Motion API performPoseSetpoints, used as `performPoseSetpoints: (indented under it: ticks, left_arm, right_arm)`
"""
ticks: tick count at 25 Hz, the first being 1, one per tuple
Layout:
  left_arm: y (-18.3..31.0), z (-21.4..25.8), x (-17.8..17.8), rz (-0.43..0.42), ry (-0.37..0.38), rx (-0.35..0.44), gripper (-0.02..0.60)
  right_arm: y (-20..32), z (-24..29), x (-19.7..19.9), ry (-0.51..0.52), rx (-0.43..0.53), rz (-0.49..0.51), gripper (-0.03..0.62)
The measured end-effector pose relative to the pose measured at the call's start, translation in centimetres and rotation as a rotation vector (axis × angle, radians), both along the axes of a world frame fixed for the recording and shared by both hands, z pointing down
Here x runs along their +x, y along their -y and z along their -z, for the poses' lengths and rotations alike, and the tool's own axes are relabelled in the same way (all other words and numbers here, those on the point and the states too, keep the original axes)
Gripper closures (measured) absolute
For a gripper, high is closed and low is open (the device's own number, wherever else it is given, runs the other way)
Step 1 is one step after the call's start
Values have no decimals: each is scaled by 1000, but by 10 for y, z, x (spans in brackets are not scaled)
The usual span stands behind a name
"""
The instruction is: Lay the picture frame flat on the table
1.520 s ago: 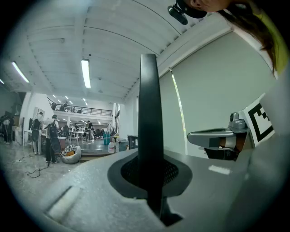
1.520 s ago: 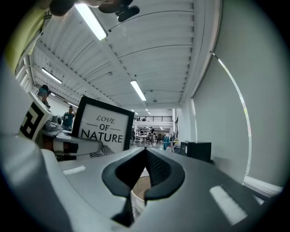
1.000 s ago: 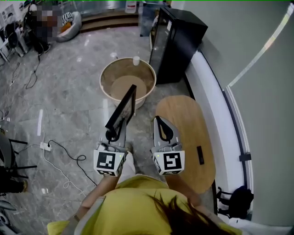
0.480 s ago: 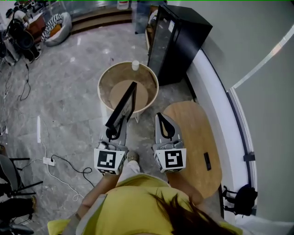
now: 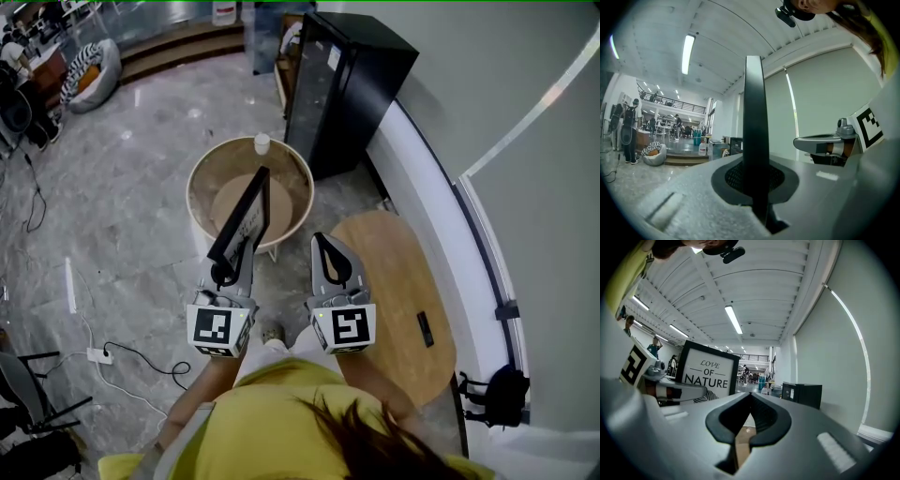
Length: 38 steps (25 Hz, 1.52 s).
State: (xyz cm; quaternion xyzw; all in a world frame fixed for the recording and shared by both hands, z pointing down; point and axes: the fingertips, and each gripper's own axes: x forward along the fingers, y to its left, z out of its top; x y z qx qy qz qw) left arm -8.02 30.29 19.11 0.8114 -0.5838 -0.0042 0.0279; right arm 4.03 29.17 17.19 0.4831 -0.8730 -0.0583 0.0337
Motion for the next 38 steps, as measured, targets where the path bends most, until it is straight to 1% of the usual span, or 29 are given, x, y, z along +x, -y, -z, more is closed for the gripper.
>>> performPoseSetpoints:
  ticks: [7,11,15,17,19,24,29,34,38]
  left_arm:
    - [29,-6,-1,2,-6,-2,571]
    - [64,-7,2,11,7,12,571]
    - [111,-8,5,14,13,16,571]
    - [139,-8,4,16,16,16,571]
    - [168,-8,4,18,17,17,571]
    - [248,-7,4,30,18,39,571]
    - [318,-17,11,42,-3,6,571]
    - [360,-29,22,48,0,-33,571]
    - [389,-51,25,35,-20,-65,571]
  right_arm:
    - [29,-5,-8,-11,8,15,592]
    - [63,-12,-9,-18,19,31,592]
    - [113,-18,-11,-31,8,43,592]
    - [141,-17,-16,-18,3,50,592]
    - [172,-10,-20,5,2,58,592]
    - [257,-14,-19,-6,-16,78,592]
    - [330,-24,-14,-15,-47,113,592]
    - [379,-37,-5,0,-81,139,592]
    - [411,-65,-2,-11,-109,156,592]
